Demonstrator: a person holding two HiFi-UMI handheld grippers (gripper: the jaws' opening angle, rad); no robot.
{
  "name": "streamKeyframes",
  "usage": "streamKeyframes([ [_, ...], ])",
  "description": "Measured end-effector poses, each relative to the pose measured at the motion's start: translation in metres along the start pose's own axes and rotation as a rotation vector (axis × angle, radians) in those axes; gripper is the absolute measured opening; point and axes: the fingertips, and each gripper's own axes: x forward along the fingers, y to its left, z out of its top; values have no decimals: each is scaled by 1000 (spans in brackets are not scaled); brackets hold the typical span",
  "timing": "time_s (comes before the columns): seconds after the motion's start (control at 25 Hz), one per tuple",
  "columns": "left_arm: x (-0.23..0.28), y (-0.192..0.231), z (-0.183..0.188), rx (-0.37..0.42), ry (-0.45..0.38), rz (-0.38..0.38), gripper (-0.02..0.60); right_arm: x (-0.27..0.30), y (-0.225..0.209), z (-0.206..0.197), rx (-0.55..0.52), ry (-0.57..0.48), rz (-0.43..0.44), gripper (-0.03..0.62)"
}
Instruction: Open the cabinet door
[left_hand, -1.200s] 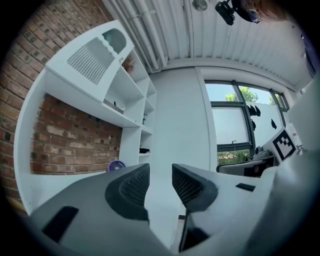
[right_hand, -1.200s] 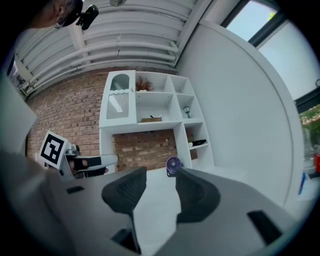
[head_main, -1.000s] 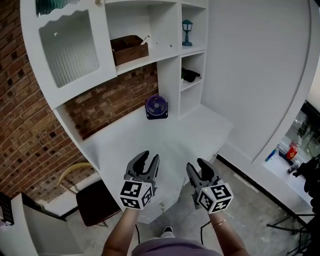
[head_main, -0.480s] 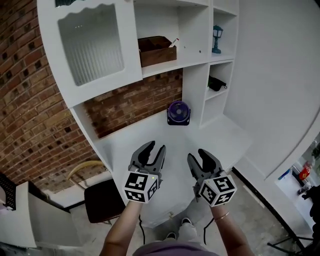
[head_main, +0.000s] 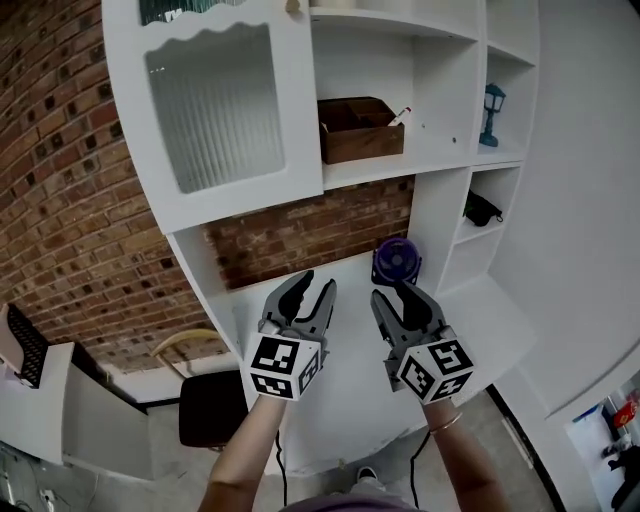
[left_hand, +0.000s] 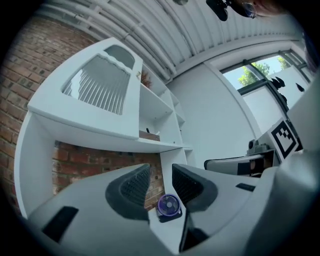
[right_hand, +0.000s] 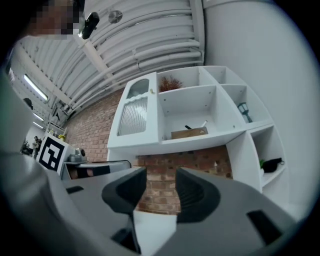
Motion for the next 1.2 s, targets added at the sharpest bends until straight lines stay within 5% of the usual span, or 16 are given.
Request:
streamKeyframes([
  [0.64,44,43,101,229,-113,193,120,94,13,83,-84,-151,275,172],
  [1.2,76,72,189,462,-165,311,120,139,20,132,-127,-237,357,173],
])
